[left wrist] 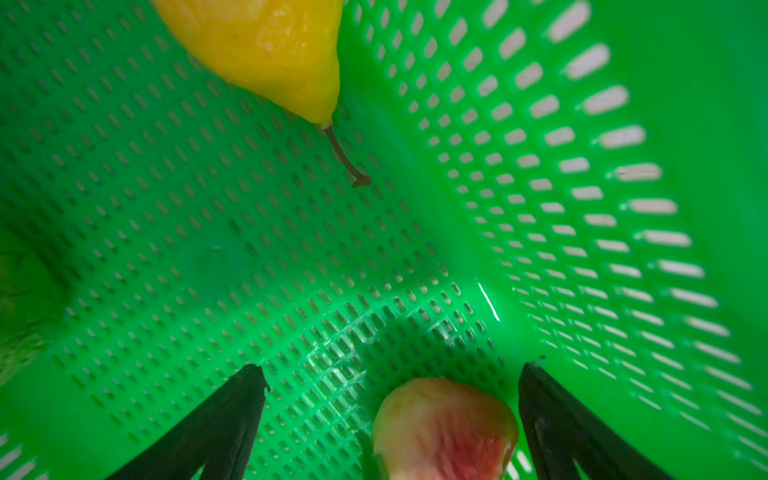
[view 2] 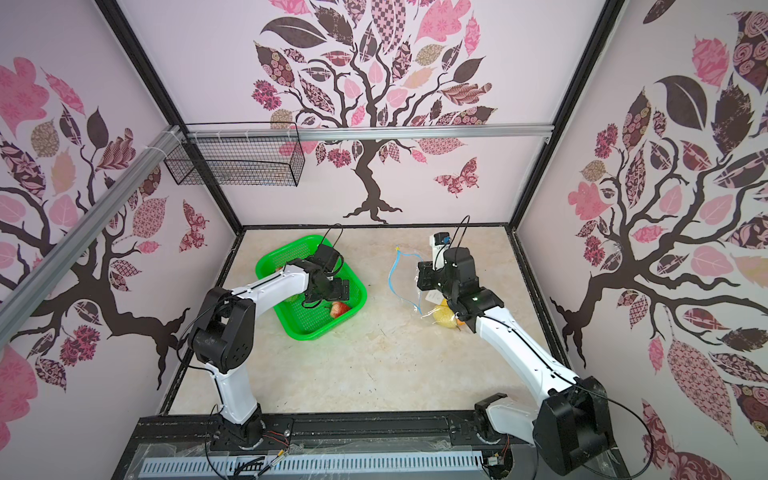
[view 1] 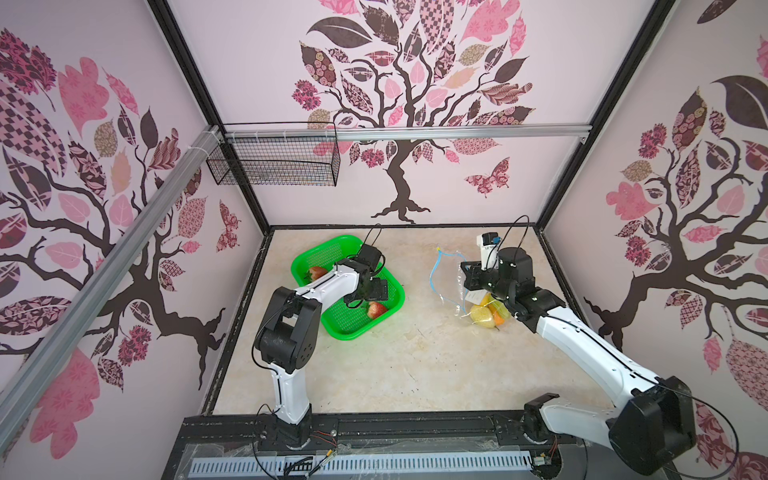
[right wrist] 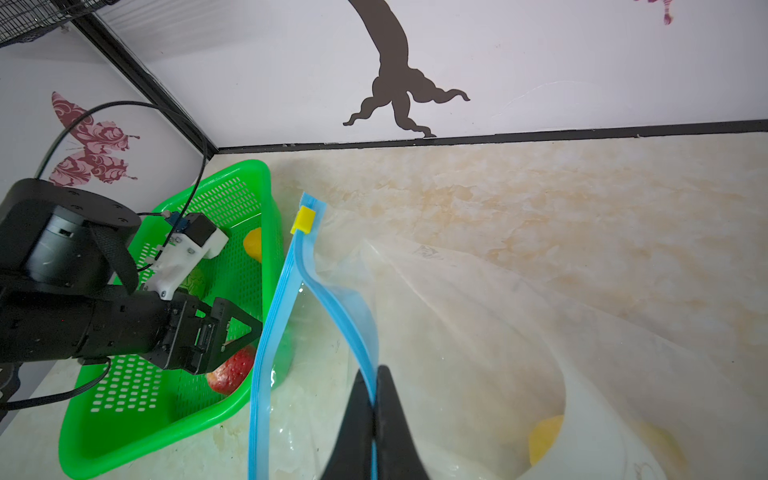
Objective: Place the food in the zip-top bag and seal the zipper
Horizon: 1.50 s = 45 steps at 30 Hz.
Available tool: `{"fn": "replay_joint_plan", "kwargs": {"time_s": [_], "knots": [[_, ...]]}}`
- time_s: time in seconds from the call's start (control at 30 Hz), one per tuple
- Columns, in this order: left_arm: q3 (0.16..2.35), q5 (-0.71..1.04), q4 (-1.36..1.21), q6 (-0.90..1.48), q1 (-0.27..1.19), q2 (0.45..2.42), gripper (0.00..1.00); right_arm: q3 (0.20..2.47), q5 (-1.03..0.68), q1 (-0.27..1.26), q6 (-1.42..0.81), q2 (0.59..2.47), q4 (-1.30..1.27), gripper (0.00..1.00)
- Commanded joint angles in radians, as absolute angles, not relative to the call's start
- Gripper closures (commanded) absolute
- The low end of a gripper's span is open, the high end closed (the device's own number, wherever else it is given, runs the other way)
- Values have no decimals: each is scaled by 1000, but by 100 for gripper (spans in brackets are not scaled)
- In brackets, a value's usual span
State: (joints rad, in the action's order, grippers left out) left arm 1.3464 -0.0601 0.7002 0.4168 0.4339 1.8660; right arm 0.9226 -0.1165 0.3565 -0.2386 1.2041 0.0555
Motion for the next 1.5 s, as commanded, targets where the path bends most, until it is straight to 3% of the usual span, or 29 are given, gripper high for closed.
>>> {"fn": "replay_joint_plan", "kwargs": {"time_s": [0.0,0.67,1.03,1.47], "knots": [[1299,-84,760,372,441,1804,2,924,-132,350,-232,1196,39,100],[1262,-283,889,310,372,1757,2,924,-124,350,-232,1178,48,100],[1290,-8,859,186,413,1682,2,925,-136,350,-235,1189,47,100],[1292,29,862,157,457,1827,10,922,-127,351,-232,1184,47,100]]}}
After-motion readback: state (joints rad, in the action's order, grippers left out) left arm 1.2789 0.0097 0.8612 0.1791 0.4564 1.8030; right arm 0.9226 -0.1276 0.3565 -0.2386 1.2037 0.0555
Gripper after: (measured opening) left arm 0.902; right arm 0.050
